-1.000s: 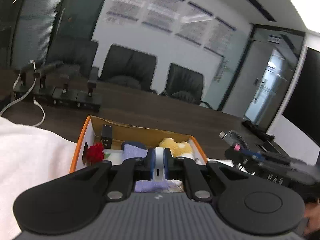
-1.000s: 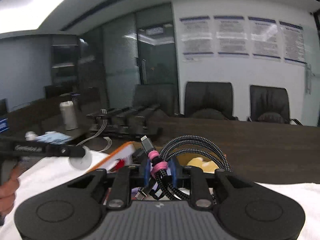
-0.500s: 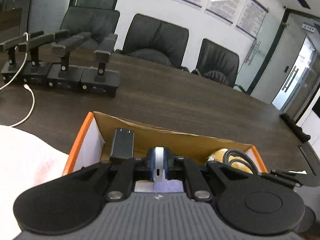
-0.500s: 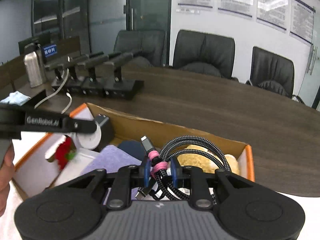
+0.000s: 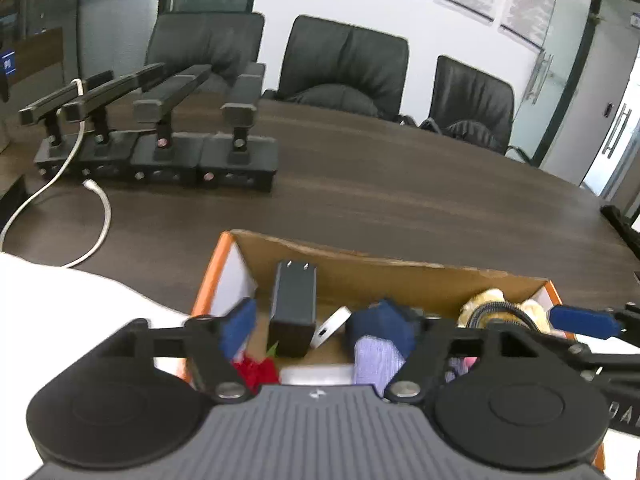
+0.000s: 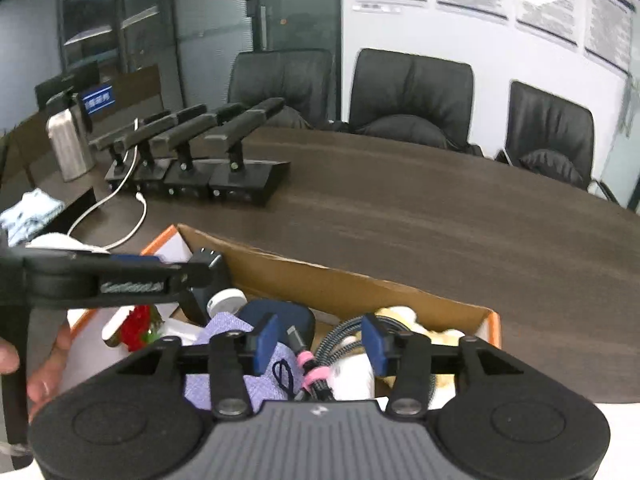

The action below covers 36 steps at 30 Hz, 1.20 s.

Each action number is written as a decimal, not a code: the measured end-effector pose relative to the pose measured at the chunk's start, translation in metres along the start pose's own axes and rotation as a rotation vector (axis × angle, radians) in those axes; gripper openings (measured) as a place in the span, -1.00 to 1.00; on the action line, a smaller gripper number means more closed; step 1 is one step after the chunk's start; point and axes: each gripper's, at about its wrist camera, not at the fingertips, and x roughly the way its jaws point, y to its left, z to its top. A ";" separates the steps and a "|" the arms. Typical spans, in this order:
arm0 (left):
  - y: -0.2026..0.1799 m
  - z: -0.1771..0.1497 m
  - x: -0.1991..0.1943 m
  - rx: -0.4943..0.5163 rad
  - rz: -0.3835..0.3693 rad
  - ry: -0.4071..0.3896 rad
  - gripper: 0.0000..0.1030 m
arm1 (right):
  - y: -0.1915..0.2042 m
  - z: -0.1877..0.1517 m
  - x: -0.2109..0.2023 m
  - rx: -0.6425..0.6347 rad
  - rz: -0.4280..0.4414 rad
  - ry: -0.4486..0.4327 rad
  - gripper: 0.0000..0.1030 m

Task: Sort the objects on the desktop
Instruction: 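Lower both cables into the cardboard box and open both tools, then move both tools back over the remaining items on the towel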

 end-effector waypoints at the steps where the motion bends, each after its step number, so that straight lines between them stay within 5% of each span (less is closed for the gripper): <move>1: -0.001 -0.001 -0.007 0.009 0.011 0.005 0.67 | -0.002 0.000 -0.004 0.016 -0.013 0.009 0.02; 4: -0.007 -0.010 -0.028 0.044 0.069 -0.005 0.99 | -0.009 -0.005 -0.015 0.053 -0.048 0.047 0.30; 6: -0.010 -0.019 -0.040 0.082 0.112 -0.001 1.00 | -0.015 -0.013 -0.019 0.091 -0.067 0.109 0.57; 13: -0.015 -0.051 -0.079 0.144 0.141 0.087 1.00 | -0.014 -0.049 -0.051 0.149 -0.103 0.129 0.58; 24: -0.022 -0.129 -0.163 0.169 0.083 -0.054 1.00 | 0.022 -0.132 -0.131 0.079 -0.094 -0.061 0.74; 36: -0.012 -0.272 -0.216 0.147 -0.004 -0.161 1.00 | 0.055 -0.274 -0.192 0.052 0.004 -0.163 0.79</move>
